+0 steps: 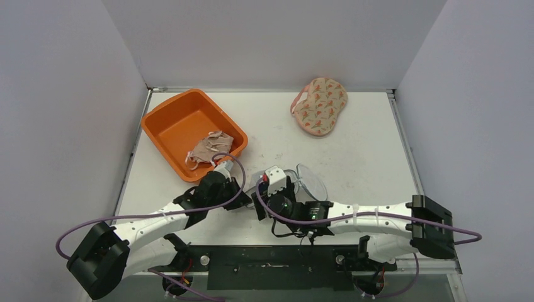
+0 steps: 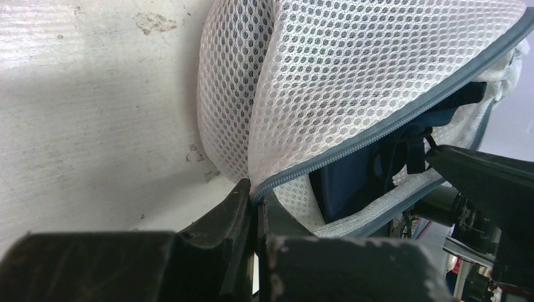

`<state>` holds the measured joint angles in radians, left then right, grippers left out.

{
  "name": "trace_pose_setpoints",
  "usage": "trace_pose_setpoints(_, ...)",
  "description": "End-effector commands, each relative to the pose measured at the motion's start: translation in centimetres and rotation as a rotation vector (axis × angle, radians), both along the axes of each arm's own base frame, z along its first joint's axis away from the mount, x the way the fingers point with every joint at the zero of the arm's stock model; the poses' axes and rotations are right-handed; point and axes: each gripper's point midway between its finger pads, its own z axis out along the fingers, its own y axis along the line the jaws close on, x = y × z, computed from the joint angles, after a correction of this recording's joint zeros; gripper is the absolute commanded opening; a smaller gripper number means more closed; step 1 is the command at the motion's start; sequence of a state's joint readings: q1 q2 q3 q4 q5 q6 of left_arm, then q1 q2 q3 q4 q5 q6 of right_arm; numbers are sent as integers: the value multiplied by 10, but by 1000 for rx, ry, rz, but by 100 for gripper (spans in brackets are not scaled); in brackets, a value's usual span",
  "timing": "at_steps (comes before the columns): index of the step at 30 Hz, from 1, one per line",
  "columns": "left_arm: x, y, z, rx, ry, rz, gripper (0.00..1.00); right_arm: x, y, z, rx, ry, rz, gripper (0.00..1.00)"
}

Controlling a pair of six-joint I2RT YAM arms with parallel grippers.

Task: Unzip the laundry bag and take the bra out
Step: Pick up the bra from the laundry bag.

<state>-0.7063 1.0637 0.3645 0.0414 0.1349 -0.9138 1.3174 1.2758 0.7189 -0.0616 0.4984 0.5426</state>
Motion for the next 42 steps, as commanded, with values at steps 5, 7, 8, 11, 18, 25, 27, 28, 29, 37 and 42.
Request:
trace_pose_setpoints(5,10,-14,28,-27,-110,-40,0,17,1,-15,-130,-36,-124,73)
trace_pose_setpoints(7,8,-16,28,-27,-118,-51,0,21,3,-19,-157,-38,-143,73)
trace_pose_setpoints(8,7,-17,29,-24,-121,-56,0,22,5,-20,-167,-40,-150,73)
trace_pose_setpoints(11,5,-19,30,-21,-131,-70,0,28,4,-24,-209,-50,-186,71)
trace_pose_setpoints(18,3,-14,25,7,-142,-68,0,35,-14,-23,-204,-45,-267,39)
trace_pose_setpoints(25,2,-11,21,20,-142,-63,0,32,-40,-13,-159,-41,-326,36)
trace_pose_setpoints(27,2,-10,20,20,-142,-62,0,31,-45,-10,-144,-42,-331,36)
trace_pose_setpoints(28,2,-11,20,19,-142,-64,0,31,-45,-7,-129,-45,-323,37)
trace_pose_setpoints(29,2,-11,20,18,-142,-65,0,29,-43,-5,-105,-42,-306,38)
trace_pose_setpoints(37,1,-22,24,-42,-143,-86,0,21,-5,8,-18,-38,-152,67)
trace_pose_setpoints(42,0,-30,28,-94,-144,-107,0,24,11,0,-45,-31,-125,69)
